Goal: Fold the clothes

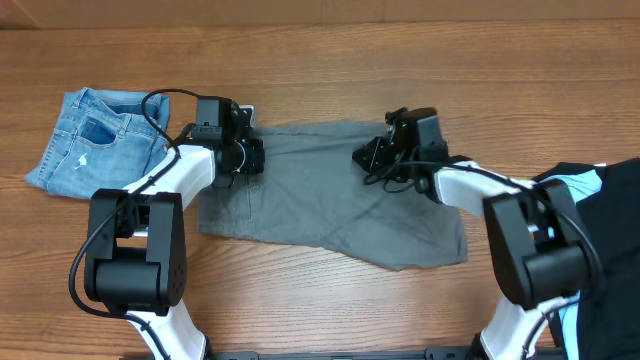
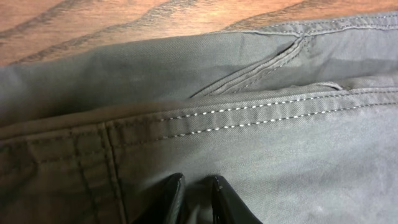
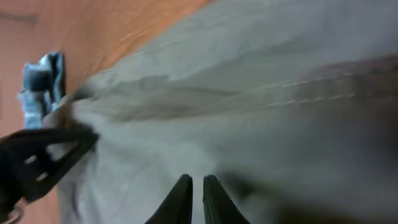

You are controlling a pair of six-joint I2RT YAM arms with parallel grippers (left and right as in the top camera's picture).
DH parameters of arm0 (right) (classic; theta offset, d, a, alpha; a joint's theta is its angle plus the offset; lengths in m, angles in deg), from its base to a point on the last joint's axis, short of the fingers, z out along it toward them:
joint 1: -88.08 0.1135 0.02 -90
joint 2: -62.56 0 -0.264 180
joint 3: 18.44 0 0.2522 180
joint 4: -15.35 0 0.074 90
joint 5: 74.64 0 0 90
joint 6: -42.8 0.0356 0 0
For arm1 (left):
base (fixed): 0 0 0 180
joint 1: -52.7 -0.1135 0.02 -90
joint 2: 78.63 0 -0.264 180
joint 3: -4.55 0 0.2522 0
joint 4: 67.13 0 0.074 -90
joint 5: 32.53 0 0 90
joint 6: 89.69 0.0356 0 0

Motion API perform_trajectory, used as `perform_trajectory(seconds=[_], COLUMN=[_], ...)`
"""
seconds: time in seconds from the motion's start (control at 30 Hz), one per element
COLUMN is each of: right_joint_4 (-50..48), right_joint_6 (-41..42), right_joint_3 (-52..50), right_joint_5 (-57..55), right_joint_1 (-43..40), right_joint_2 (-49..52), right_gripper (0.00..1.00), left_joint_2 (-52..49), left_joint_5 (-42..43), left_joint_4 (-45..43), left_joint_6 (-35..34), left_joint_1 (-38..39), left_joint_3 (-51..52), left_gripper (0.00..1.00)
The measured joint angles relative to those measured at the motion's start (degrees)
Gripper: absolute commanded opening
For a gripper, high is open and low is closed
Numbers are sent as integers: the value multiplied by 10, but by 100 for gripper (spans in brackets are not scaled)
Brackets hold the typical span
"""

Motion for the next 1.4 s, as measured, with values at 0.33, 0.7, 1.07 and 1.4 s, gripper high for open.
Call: perform_trajectory(seconds=[0.33, 0.7, 1.07, 1.4], right_joint_4=[40, 253, 535, 482], right_joint_6=[23, -112, -172, -145], right_joint_3=[7, 1, 4, 4], right_joint_5=[-44, 123, 157, 52], right_joint_1=[-162, -344, -191, -6], right_joint_2=[17, -91, -217, -216], right_gripper=[7, 18, 24, 32], left_joint_2=[0, 3, 53, 53], left_joint_5=[8, 29, 61, 14], left_joint_4=[3, 142, 356, 434], left_joint_6=[-12, -4, 19, -1], left_joint_1=[0, 3, 23, -104], left_joint_3=[0, -102, -181, -180], left_gripper=[20, 36, 46, 81])
